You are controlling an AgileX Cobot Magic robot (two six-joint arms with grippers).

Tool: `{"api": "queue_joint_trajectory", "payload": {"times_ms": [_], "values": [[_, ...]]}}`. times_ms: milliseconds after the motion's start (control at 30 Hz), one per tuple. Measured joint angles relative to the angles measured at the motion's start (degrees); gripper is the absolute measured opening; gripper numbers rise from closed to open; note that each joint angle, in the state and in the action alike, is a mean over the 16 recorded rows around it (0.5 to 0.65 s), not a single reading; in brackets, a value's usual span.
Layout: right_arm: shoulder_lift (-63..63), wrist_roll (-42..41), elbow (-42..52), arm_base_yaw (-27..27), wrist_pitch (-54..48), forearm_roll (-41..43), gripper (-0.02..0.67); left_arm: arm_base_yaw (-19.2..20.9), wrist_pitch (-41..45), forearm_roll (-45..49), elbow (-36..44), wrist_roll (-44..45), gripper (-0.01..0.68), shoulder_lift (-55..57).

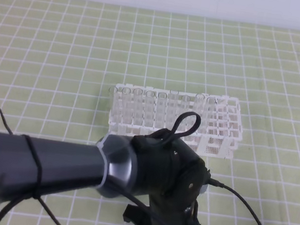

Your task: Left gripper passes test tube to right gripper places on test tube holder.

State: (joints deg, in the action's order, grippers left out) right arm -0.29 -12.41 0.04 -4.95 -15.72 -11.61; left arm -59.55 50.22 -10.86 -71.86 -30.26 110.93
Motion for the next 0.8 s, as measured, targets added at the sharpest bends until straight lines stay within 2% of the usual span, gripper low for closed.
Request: {"api": "queue_joint_trajectory", "payload": {"times_ms": [367, 600, 800], "values": [[0.0, 0.0, 0.0, 0.0, 0.0, 0.0, -0.018, -0.4, -1.9, 3.1, 0.2, 0.0, 0.029, -2.1], [0.0, 0.0, 0.0, 0.0, 0.0, 0.0, -0.018, -2.0, -8.5, 10.8, 2.6, 0.1, 0.028, -8.9], [0.0, 0.0, 0.0, 0.0, 0.0, 0.0, -0.018, -3.8, -21.6, 20.8, 11.0, 0.1, 0.022, -19.1]]}}
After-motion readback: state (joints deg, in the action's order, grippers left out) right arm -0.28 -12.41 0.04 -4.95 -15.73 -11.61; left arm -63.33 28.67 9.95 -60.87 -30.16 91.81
